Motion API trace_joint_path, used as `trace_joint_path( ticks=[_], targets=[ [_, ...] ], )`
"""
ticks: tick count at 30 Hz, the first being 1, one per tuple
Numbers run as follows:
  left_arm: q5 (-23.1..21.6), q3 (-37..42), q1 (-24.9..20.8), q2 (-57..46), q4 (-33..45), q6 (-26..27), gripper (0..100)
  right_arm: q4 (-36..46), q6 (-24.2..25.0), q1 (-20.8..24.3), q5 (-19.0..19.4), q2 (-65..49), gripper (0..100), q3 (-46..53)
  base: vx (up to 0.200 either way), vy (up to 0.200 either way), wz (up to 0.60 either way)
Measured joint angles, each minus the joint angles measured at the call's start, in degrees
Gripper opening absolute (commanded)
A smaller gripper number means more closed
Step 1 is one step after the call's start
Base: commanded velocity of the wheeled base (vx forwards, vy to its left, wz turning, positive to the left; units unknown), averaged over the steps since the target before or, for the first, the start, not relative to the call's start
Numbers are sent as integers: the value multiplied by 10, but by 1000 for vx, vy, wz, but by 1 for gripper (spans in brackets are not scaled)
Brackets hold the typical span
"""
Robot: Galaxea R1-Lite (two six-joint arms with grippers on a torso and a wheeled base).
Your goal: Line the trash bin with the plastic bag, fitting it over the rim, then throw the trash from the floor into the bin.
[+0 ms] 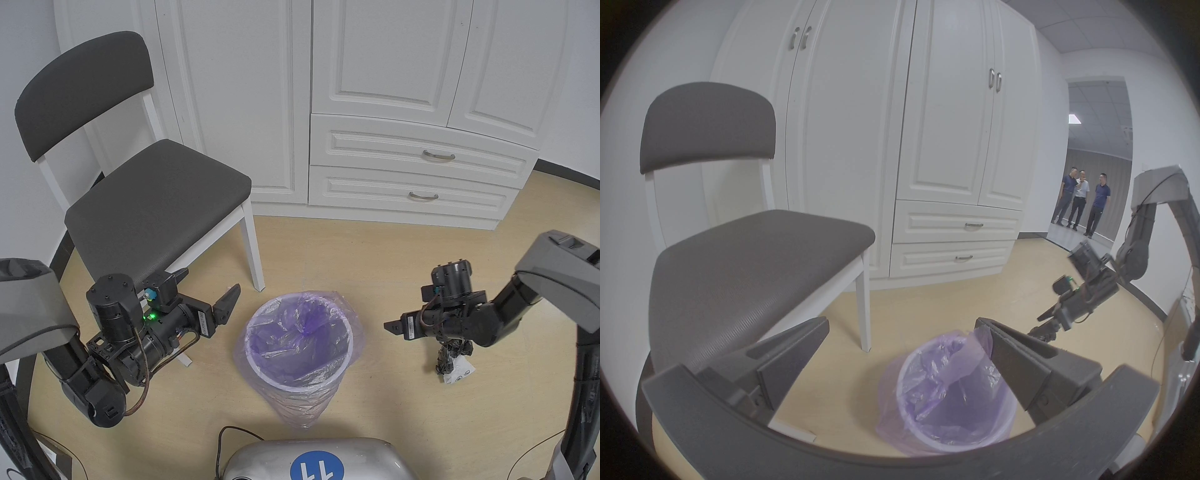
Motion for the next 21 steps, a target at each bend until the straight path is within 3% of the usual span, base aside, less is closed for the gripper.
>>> trace_joint_path(
  ticks=[4, 9, 12, 16, 21],
  targets=[
    [13, 15, -6, -43, 9, 18, 100, -43, -12, 0, -23, -103, 100, 102, 0, 0, 0],
    [54, 30, -10, -116, 65, 52, 100, -85, -35, 1, -86, -229, 100, 191, 0, 0, 0],
    [80, 30, -10, -158, 143, 63, 100, -99, -64, 0, -114, -286, 100, 226, 0, 0, 0],
    [96, 23, -10, -210, 244, 68, 100, -97, -94, -22, -121, -334, 100, 255, 0, 0, 0],
    [101, -1, -7, -265, 392, 42, 100, -16, -100, -57, -113, -356, 100, 244, 0, 0, 0]
  ],
)
